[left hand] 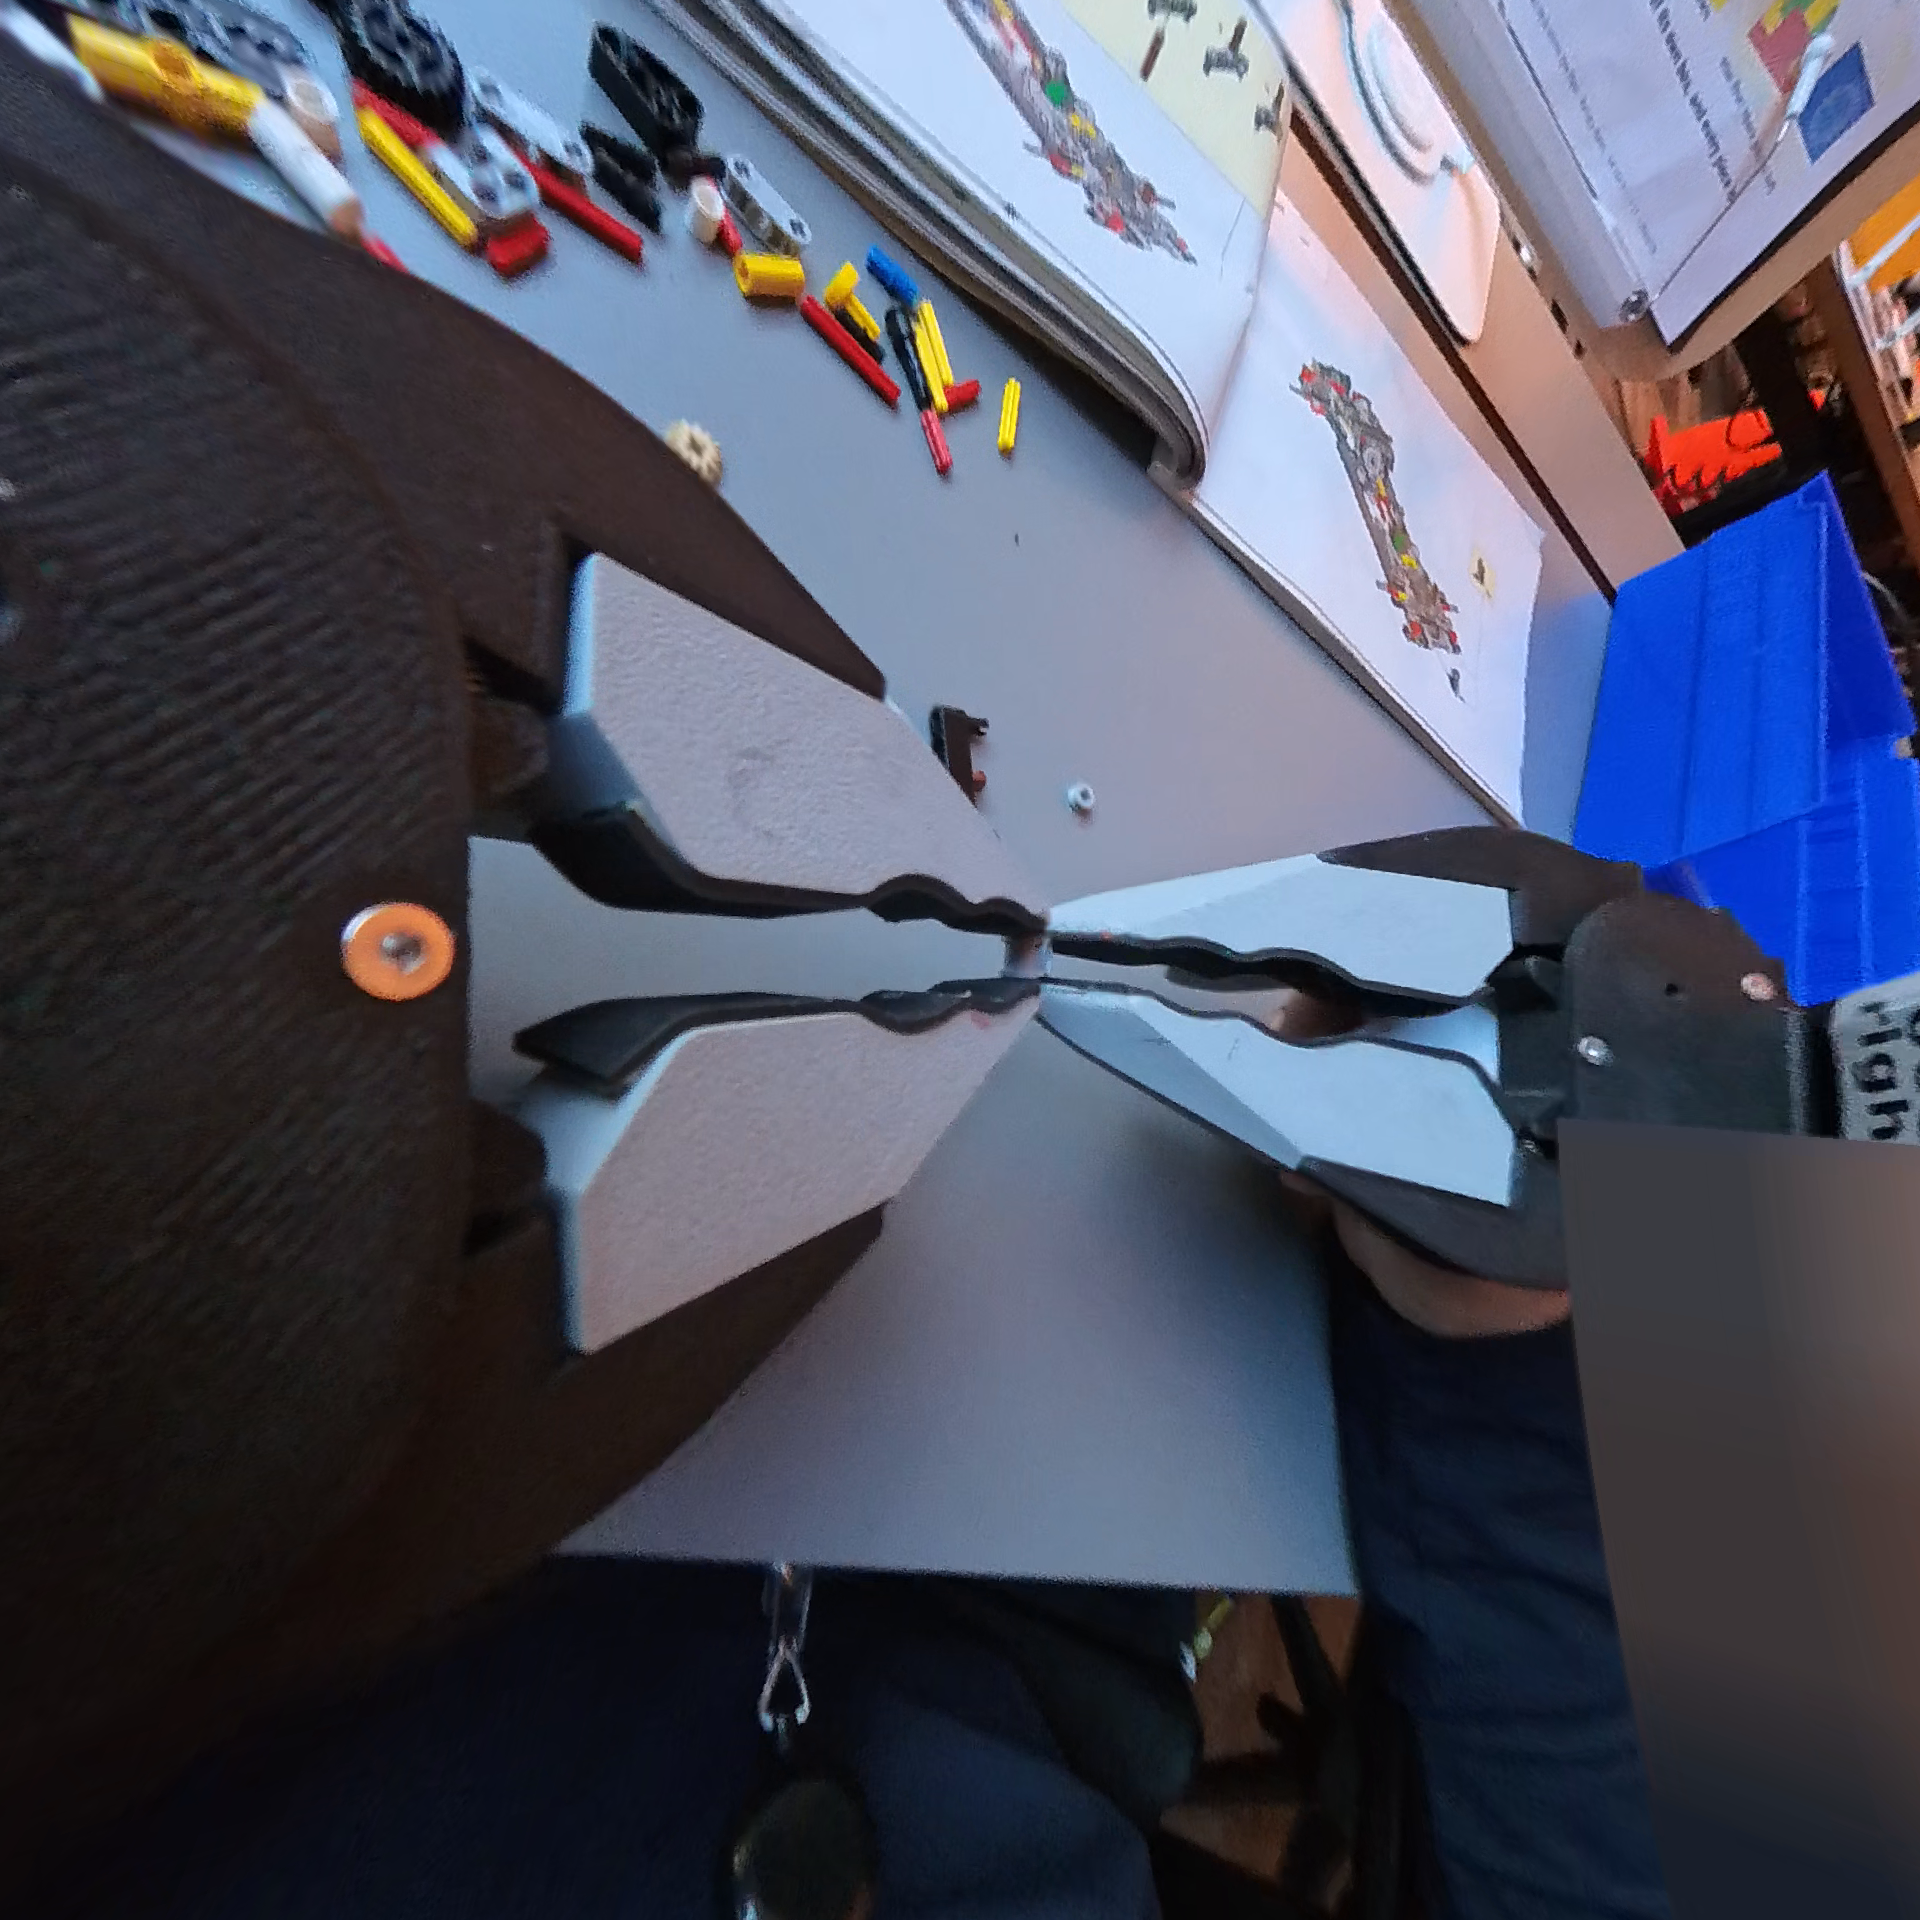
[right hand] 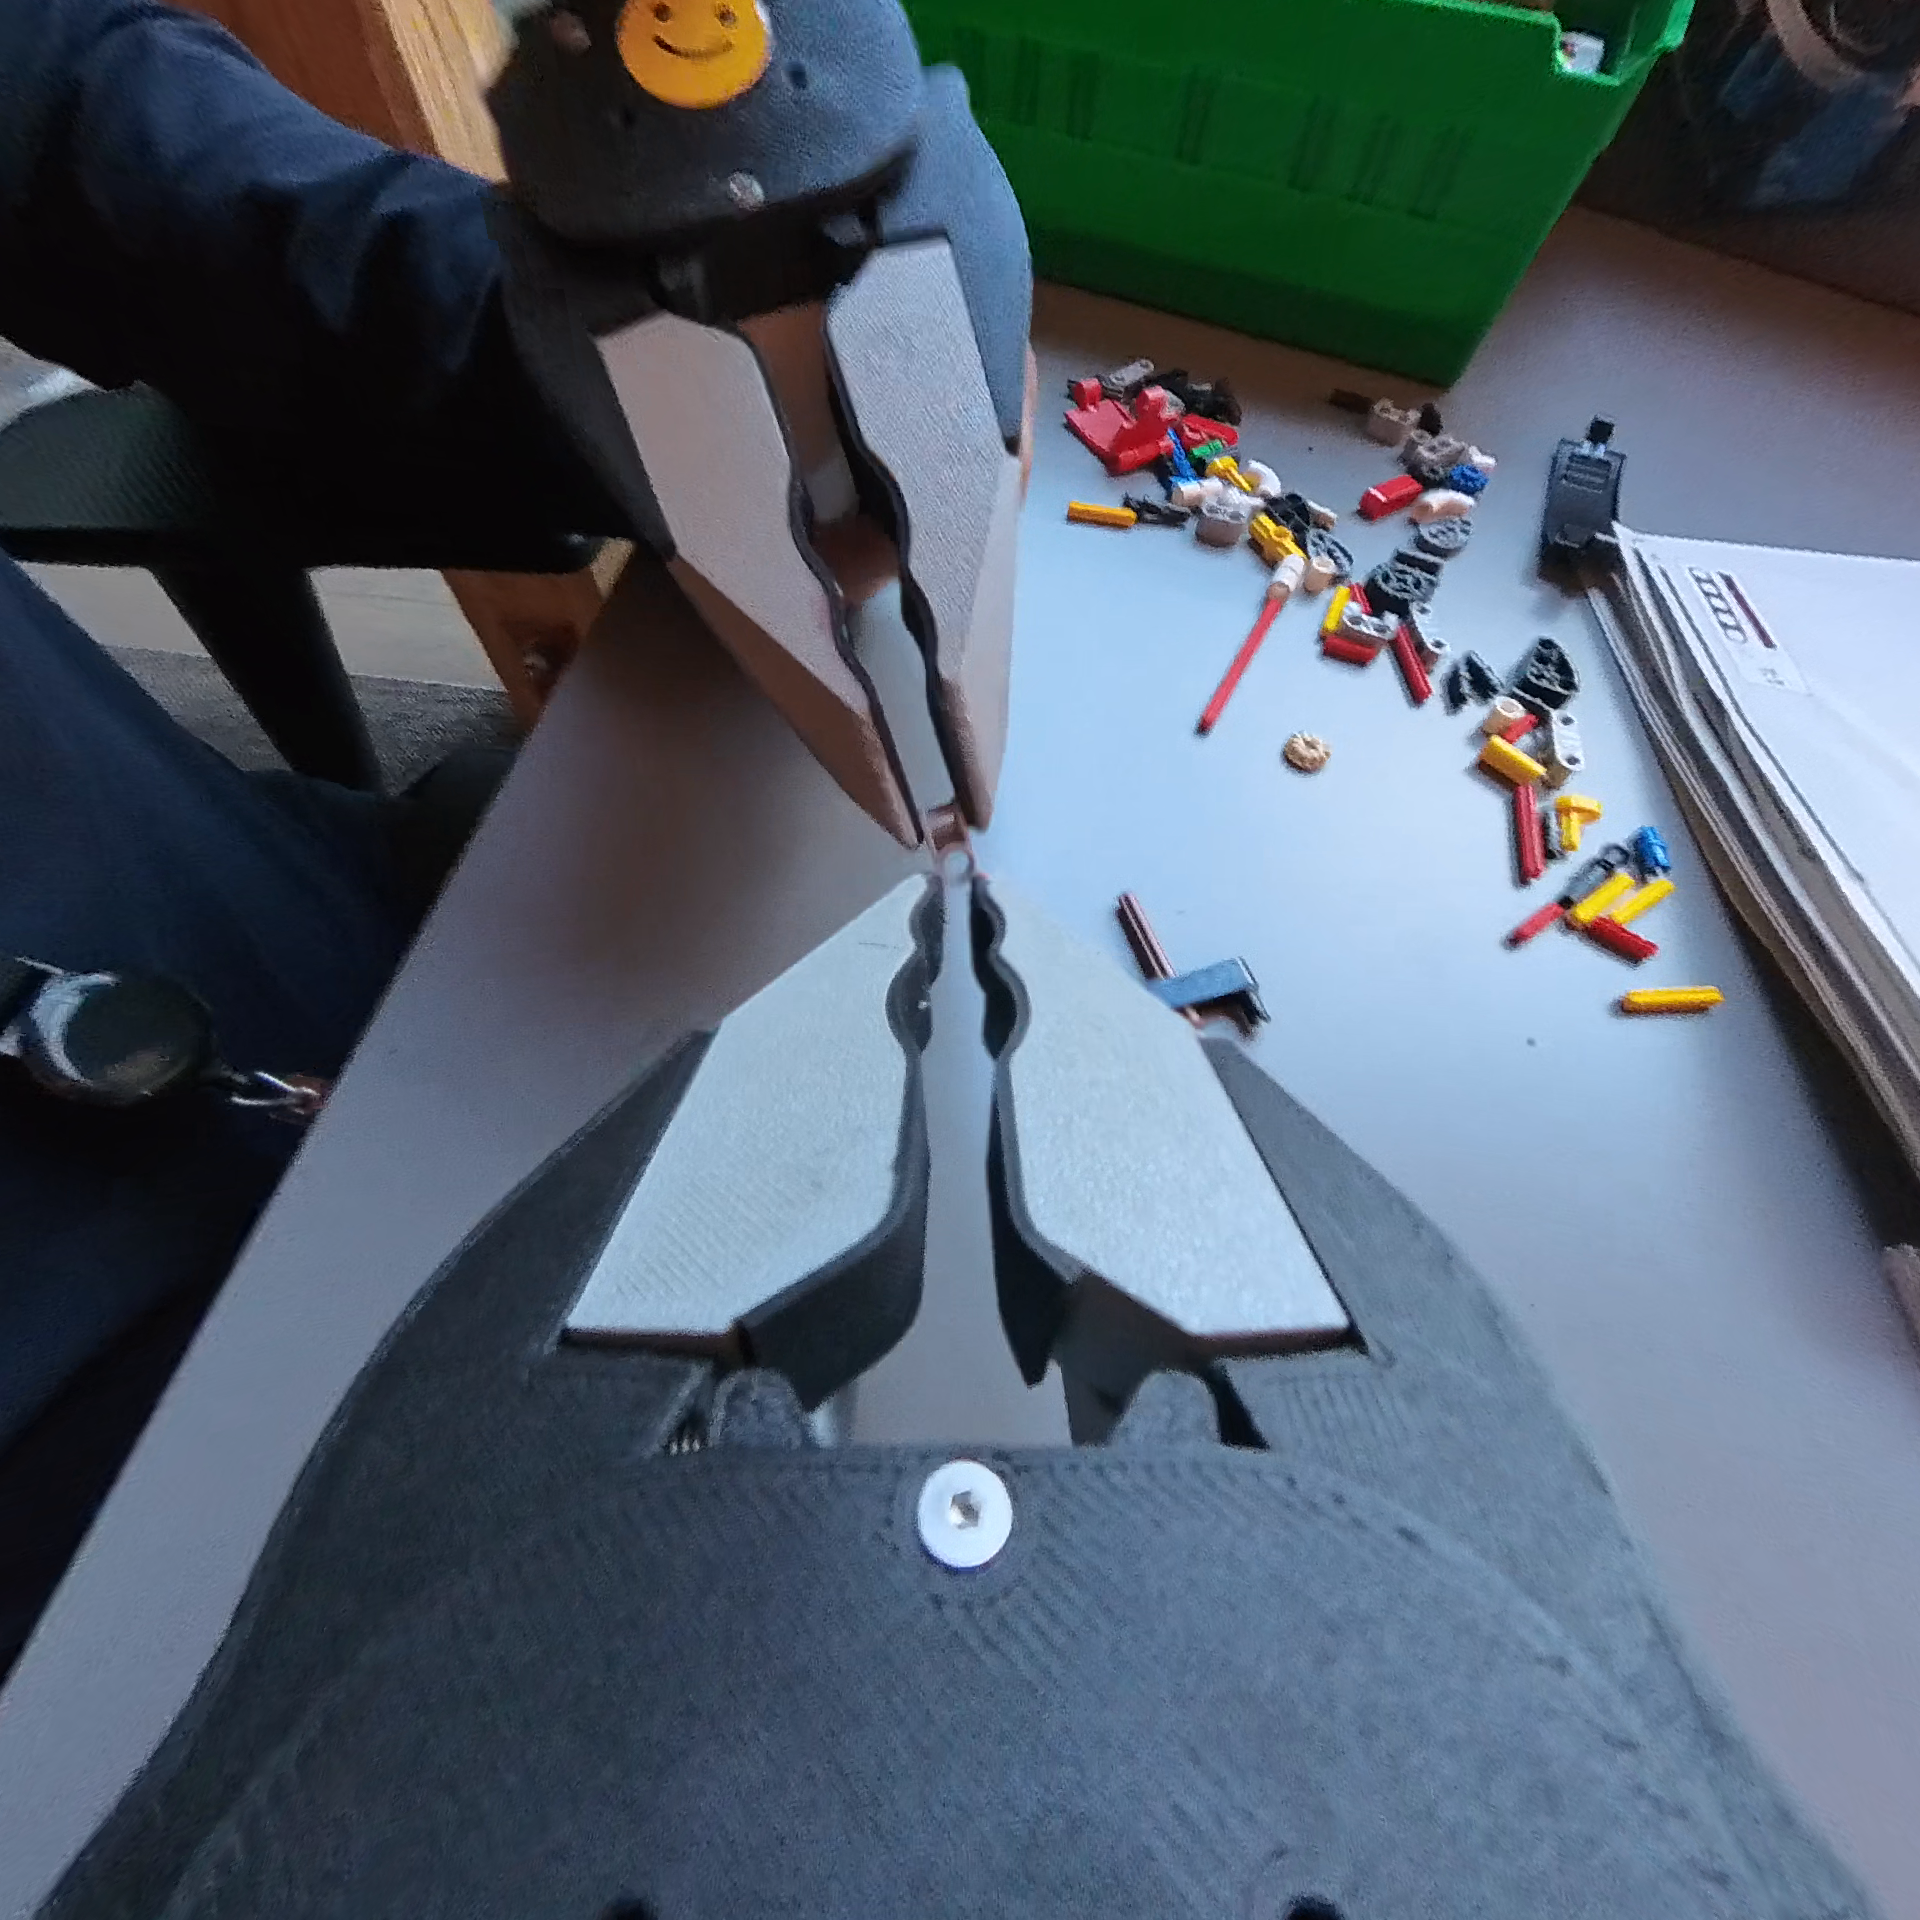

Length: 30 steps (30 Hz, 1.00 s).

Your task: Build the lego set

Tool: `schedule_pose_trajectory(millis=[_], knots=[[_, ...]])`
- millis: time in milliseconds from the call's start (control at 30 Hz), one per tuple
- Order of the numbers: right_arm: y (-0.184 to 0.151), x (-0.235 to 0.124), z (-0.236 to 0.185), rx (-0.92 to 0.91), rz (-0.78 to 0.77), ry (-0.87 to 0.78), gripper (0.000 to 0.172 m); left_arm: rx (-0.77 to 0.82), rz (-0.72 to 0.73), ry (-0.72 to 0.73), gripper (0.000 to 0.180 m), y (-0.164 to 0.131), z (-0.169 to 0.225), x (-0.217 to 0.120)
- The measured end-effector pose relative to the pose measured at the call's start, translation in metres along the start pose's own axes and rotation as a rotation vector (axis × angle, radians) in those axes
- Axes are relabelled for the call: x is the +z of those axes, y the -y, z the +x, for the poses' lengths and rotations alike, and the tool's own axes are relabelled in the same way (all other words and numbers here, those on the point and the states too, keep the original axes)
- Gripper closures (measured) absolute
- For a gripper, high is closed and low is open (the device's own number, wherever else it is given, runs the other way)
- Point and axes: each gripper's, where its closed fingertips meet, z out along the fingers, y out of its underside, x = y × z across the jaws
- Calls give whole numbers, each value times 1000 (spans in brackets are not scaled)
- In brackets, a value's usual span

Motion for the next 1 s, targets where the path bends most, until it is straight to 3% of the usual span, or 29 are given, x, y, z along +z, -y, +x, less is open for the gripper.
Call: schedule_pose_trajectory(millis=[167,333,600,900,1000], knots=[[-26,-10,32,44,-127,-110,157,228,-169,185,174,-29,-30,-4],[-31,-2,44,30,-225,-147,142,400,-249,248,174,-47,-44,-7],[-26,19,45,-171,-426,-172,153,516,-302,298,174,-60,-53,-9],[-38,29,45,-164,-639,29,160,553,-277,293,174,-58,-51,-10],[-38,31,41,-101,-649,89,171,560,-283,294,174,-59,-52,-10]])
